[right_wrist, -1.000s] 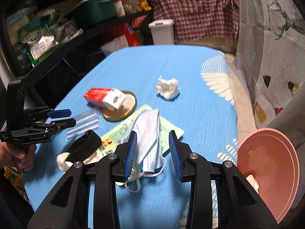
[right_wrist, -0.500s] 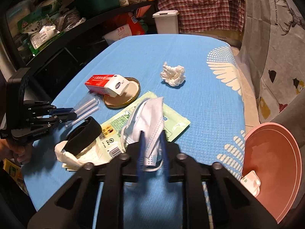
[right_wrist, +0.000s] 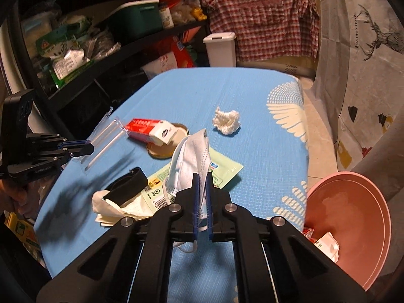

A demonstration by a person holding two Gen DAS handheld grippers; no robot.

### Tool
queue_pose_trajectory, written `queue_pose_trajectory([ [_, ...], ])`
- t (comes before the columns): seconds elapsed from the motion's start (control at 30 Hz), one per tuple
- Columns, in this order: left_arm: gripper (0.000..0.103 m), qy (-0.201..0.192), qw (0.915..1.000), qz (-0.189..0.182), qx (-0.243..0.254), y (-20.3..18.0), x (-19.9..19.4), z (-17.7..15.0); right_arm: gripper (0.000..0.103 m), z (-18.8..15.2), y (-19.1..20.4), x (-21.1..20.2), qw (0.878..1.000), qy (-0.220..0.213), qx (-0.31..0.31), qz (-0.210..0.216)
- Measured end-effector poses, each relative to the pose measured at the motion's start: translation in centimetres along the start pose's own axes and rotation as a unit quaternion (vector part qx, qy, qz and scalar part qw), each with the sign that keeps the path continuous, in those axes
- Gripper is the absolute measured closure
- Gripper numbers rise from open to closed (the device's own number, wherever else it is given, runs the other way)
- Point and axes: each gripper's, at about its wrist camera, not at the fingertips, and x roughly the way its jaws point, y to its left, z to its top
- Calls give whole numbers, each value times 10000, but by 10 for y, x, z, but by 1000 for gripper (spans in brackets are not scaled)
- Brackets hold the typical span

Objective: Collect trash
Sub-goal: 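Grasp the clear plastic straw packet with the left tool while the right tool grasps the blue face mask, then lift the straw packet and face mask and carry both over the pink bin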

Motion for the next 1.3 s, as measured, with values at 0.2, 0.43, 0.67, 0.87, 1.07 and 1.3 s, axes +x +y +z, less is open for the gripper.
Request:
queue_pose_trajectory([
  [0.2, 96, -234, 9996, 85, -122, -13, -12, 8, 98, 1, -1, -16, 9997, -235, -21, -30],
  [0.43, 96, -405, 9990, 115, -126, -30, -22, 14, 98, 1, -9, -33, 9989, -452, 92, -80],
  [0.67, 96, -642, 9975, 139, -256, -44, -33, 21, 98, 2, -19, -49, 9973, -676, 215, -193],
  [0.87, 96, -839, 9955, 107, -425, -59, -39, 29, 98, 3, -24, -66, 9946, -959, 206, -354],
  [1.07, 96, -1034, 9932, 5, -541, -85, -40, 33, 98, 5, -34, -73, 9925, -1077, 372, -440],
  [1.3, 96, -1141, 9916, -58, -609, -112, -35, 33, 98, 4, -43, -84, 9900, -1203, 458, -579],
])
